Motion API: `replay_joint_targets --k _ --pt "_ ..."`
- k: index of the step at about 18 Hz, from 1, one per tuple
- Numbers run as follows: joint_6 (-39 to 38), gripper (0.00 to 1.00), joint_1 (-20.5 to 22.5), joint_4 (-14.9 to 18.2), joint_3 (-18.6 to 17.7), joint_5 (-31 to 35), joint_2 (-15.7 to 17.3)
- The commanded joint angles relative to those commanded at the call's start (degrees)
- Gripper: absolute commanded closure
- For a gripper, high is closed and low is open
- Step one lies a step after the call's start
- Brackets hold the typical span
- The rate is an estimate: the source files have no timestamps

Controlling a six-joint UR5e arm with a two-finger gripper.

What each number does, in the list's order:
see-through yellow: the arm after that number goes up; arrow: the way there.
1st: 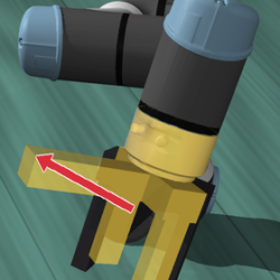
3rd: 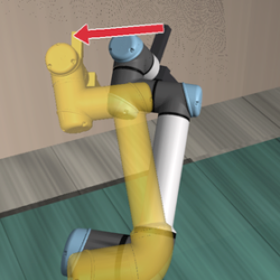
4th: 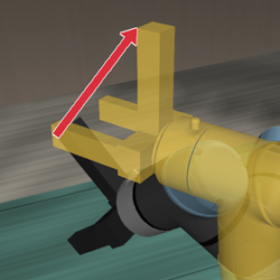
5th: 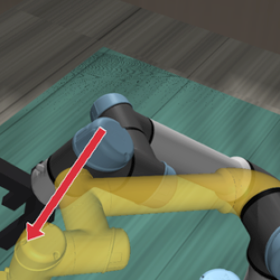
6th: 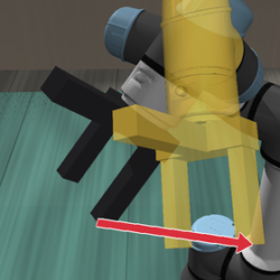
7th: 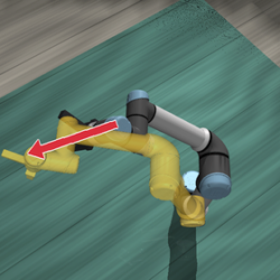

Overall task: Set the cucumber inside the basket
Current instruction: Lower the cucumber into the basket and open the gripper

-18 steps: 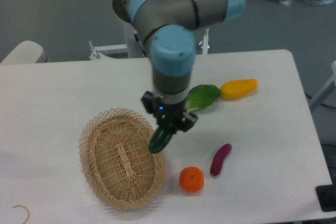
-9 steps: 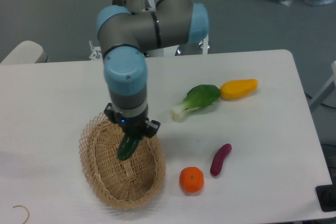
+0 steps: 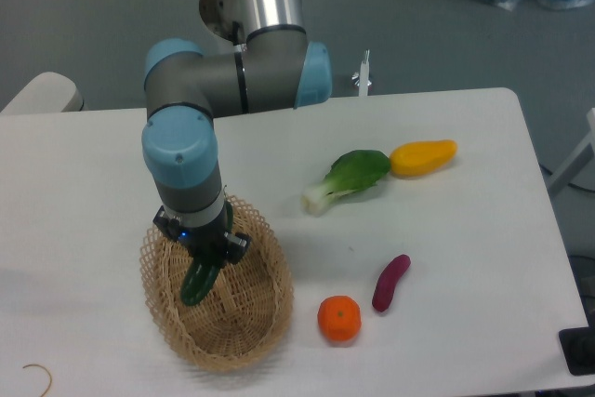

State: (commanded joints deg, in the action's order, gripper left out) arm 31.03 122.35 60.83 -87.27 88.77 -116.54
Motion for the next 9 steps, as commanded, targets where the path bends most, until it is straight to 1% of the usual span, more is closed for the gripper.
replay_joint_targets --k 4,5,9 --pt "-0.1 0.47 -0.4 -5.1 -2.8 0.0 -1.7" --pt "-0.1 0.47 -0.5 -5.7 -3.1 0.0 -2.0" --pt "0.0 0.47 -0.5 -5.9 -3.5 0.1 -2.8"
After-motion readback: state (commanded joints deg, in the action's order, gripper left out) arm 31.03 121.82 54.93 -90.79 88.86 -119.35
